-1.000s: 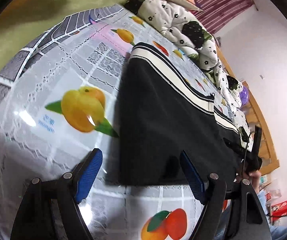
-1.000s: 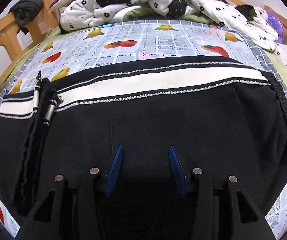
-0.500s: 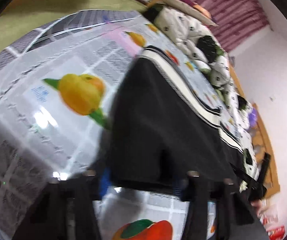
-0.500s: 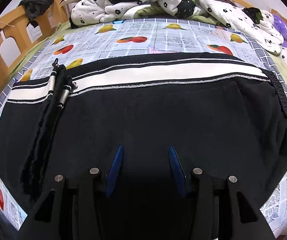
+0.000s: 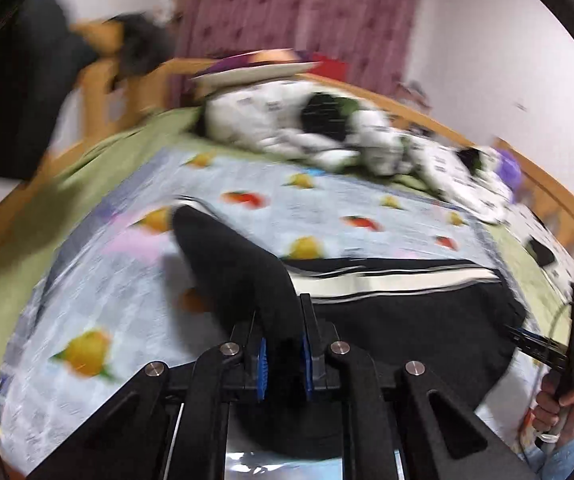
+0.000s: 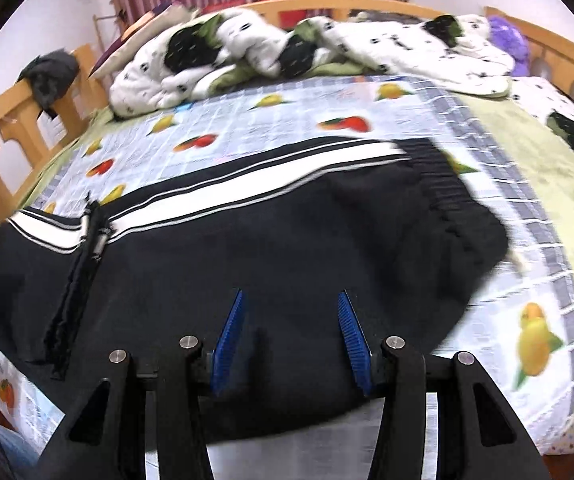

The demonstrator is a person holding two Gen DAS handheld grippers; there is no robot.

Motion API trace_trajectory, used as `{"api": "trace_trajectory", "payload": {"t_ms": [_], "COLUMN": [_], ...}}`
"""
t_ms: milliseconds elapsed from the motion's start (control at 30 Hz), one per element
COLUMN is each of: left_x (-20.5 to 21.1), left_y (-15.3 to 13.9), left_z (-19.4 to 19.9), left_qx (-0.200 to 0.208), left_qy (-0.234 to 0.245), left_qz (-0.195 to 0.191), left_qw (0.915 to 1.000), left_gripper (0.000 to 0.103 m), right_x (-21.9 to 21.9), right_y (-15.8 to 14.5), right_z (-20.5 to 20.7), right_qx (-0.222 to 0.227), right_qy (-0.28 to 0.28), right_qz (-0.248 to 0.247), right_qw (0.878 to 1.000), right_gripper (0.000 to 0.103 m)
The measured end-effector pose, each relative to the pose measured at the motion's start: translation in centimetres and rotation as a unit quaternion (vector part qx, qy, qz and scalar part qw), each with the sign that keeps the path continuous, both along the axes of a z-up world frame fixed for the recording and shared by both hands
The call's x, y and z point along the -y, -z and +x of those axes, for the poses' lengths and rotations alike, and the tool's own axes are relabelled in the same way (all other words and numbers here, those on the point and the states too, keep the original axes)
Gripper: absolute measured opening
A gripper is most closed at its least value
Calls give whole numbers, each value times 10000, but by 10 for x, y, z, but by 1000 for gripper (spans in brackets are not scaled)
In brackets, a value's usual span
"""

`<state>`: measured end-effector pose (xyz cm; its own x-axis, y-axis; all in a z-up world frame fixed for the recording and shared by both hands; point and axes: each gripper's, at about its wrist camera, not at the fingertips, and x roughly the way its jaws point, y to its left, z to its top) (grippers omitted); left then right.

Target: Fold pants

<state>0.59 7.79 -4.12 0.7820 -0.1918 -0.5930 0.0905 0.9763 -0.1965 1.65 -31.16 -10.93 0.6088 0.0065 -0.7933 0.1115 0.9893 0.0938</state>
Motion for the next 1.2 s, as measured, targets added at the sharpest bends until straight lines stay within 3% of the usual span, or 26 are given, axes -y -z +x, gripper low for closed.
{"api": "trace_trajectory", "payload": {"t_ms": [100,167,300,400,500,600,667,700,733,933,1200], "left_x": [58,95,159,175,170,159,143,137,129,73,3], "left_y": [-6,3,47,82,76,63,56,53,50,45,66], "left_z": [-3,-5,-3,-3,-13,-17,-25,-28,-33,-38,-33], "left_qx": [150,46,-509,-986,-739,-649,-480,-403,-296,-217,-577], "left_qy": [613,1060,1640,1779,1803,2043,1889,1760,1610,804,146], "left_qz": [178,139,303,304,399,312,346,373,370,523,248], "left_qw": [9978,9943,9847,9786,9800,9763,9802,9829,9858,9952,9979], "left_gripper": [12,12,12,12,15,31,45,58,63,63,63], "right_x": [29,46,67,62,54,41,29,21,13,-36,-90], "right_y": [-6,-9,-9,-9,-9,-6,-5,-4,-4,0,30], "right_z": [-11,-17,-24,-25,-26,-22,-16,-11,-7,16,38], "right_qx": [122,187,216,226,224,174,111,79,56,-86,-614], "right_qy": [247,427,635,570,400,136,-70,-192,-300,-858,-1148], "right_qz": [40,139,383,252,288,614,799,890,983,1534,1415], "right_qw": [9996,9988,9970,9978,9985,9979,9967,9958,9947,9844,9813], "right_gripper": [48,48,48,48,48,48,49,49,49,50,50]}}
